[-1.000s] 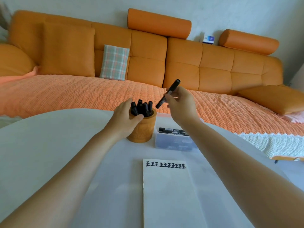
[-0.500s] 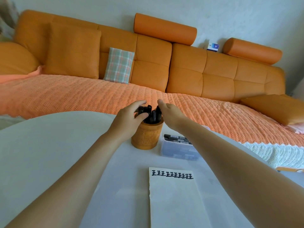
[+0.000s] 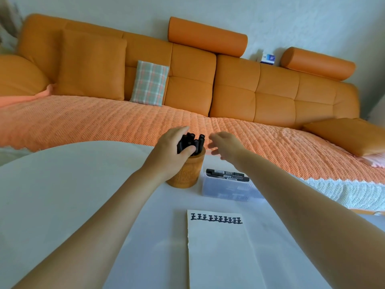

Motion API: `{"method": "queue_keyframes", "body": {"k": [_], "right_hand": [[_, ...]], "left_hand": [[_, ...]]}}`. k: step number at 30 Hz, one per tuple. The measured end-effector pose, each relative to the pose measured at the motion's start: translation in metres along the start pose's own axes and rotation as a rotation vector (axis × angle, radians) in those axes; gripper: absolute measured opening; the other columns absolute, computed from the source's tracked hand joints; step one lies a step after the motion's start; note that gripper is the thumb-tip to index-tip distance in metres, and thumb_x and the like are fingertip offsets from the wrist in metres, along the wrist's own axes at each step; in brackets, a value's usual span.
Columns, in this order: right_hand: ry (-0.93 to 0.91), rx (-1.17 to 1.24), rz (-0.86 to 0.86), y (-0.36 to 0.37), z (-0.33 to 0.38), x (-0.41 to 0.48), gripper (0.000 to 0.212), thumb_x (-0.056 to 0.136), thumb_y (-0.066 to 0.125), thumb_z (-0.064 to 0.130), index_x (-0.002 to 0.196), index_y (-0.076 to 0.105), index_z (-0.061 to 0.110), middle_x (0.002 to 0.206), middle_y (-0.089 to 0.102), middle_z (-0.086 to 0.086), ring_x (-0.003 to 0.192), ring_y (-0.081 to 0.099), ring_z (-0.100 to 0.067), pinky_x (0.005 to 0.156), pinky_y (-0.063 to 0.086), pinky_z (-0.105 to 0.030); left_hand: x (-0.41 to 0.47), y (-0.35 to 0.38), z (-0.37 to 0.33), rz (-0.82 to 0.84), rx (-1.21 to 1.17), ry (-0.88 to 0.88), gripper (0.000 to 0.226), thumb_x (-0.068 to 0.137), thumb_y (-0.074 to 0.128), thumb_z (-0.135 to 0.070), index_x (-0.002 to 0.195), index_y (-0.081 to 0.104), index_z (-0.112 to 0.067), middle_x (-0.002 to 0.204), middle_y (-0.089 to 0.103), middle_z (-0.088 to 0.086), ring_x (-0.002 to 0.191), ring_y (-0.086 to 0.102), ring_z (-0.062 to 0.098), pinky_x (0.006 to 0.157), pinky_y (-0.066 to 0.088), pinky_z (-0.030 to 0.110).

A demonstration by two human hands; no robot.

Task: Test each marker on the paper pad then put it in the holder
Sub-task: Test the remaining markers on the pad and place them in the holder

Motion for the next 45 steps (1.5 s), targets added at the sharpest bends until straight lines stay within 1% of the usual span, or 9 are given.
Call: {"method": "queue_keyframes", "body": {"k": [6, 10, 14, 17, 25, 29, 38, 42, 45], "right_hand": [[0.001, -0.591, 0.203, -0.022, -0.038, -0.019, 0.029, 0.097, 0.051, 0.012, 0.116, 0.072, 0.02, 0.116, 0.068, 0.001, 0.082, 0.058, -0.011, 0.066, 0.047, -0.021], [0.039, -0.664, 0.276, -0.022, -0.055, -0.028, 0.027, 0.094, 0.058, 0.024, 0.111, 0.074, 0.01, 0.12, 0.07, -0.011, 0.104, 0.066, -0.027, 0.093, 0.054, -0.038], [0.025, -0.715, 0.319, -0.014, -0.056, -0.03, 0.032, 0.099, 0.051, 0.024, 0.119, 0.069, 0.006, 0.125, 0.066, -0.014, 0.116, 0.06, -0.032, 0.103, 0.048, -0.042], [0.047, -0.76, 0.36, -0.01, -0.059, -0.028, 0.034, 0.101, 0.043, 0.021, 0.123, 0.064, 0.006, 0.129, 0.062, -0.014, 0.119, 0.058, -0.031, 0.104, 0.046, -0.042], [0.015, -0.755, 0.402, -0.001, -0.063, -0.031, 0.042, 0.103, 0.039, 0.049, 0.104, 0.065, 0.015, 0.097, 0.061, -0.001, 0.098, 0.059, -0.024, 0.082, 0.04, -0.034], [0.006, -0.656, 0.335, -0.004, -0.061, -0.034, 0.047, 0.101, 0.045, 0.05, 0.073, 0.052, 0.013, 0.073, 0.05, -0.003, 0.068, 0.044, -0.019, 0.064, 0.032, -0.033], [-0.212, -0.826, -0.068, -0.027, -0.032, -0.04, 0.064, 0.102, 0.022, 0.058, 0.064, 0.05, 0.015, 0.059, 0.051, 0.001, 0.056, 0.047, -0.017, 0.053, 0.032, -0.03], [-0.322, -0.76, -0.085, -0.027, -0.021, -0.061, 0.05, 0.1, 0.031, 0.045, 0.059, 0.037, 0.017, 0.056, 0.039, 0.0, 0.051, 0.033, -0.018, 0.051, 0.027, -0.031], [-0.394, -0.657, 0.006, -0.02, -0.021, -0.087, 0.04, 0.1, 0.039, 0.04, 0.068, 0.046, 0.019, 0.062, 0.05, 0.002, 0.058, 0.046, -0.019, 0.056, 0.037, -0.037]], "left_hand": [[-0.029, -0.023, -0.034, -0.289, 0.193, 0.232, 0.024, 0.086, 0.065, -0.024, 0.11, 0.063, -0.02, 0.114, 0.052, -0.001, 0.109, 0.045, 0.018, 0.092, 0.037, 0.025], [-0.053, -0.001, -0.038, 0.053, 0.08, 0.121, 0.003, 0.087, 0.065, -0.033, 0.088, 0.062, -0.031, 0.094, 0.055, -0.015, 0.09, 0.051, 0.006, 0.078, 0.045, 0.027], [-0.089, 0.038, -0.015, 0.601, 0.135, -0.111, 0.042, 0.075, 0.072, -0.06, 0.108, 0.062, -0.037, 0.108, 0.053, -0.02, 0.098, 0.052, -0.001, 0.086, 0.047, 0.025], [-0.104, 0.051, -0.002, 0.711, 0.231, -0.124, 0.062, 0.061, 0.075, -0.069, 0.114, 0.059, -0.04, 0.111, 0.046, -0.024, 0.107, 0.044, -0.002, 0.095, 0.044, 0.027], [-0.1, 0.056, -0.002, 0.703, 0.237, -0.124, 0.063, 0.059, 0.077, -0.068, 0.113, 0.06, -0.041, 0.11, 0.05, -0.022, 0.105, 0.047, 0.003, 0.092, 0.048, 0.03], [-0.099, 0.059, -0.004, 0.708, 0.224, -0.121, 0.058, 0.063, 0.078, -0.064, 0.113, 0.06, -0.039, 0.111, 0.051, -0.019, 0.103, 0.051, 0.005, 0.089, 0.05, 0.029], [-0.098, 0.061, -0.005, 0.705, 0.236, -0.129, 0.066, 0.066, 0.076, -0.063, 0.124, 0.052, -0.04, 0.116, 0.05, -0.019, 0.105, 0.051, 0.004, 0.09, 0.05, 0.028], [-0.093, 0.05, -0.011, 0.491, 0.153, -0.128, 0.053, 0.082, 0.066, -0.056, 0.127, 0.046, -0.038, 0.111, 0.05, -0.021, 0.098, 0.054, 0.002, 0.087, 0.051, 0.033], [-0.086, 0.034, -0.024, 0.298, 0.051, -0.094, 0.041, 0.09, 0.061, -0.046, 0.126, 0.045, -0.035, 0.109, 0.053, -0.02, 0.096, 0.056, 0.004, 0.085, 0.052, 0.036]]}}
Point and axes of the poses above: each hand's wrist, its own x-axis towards the middle knuckle, its own y-axis out of the palm, z = x × y, the point moved 6 cm from there along x, towards the middle knuckle
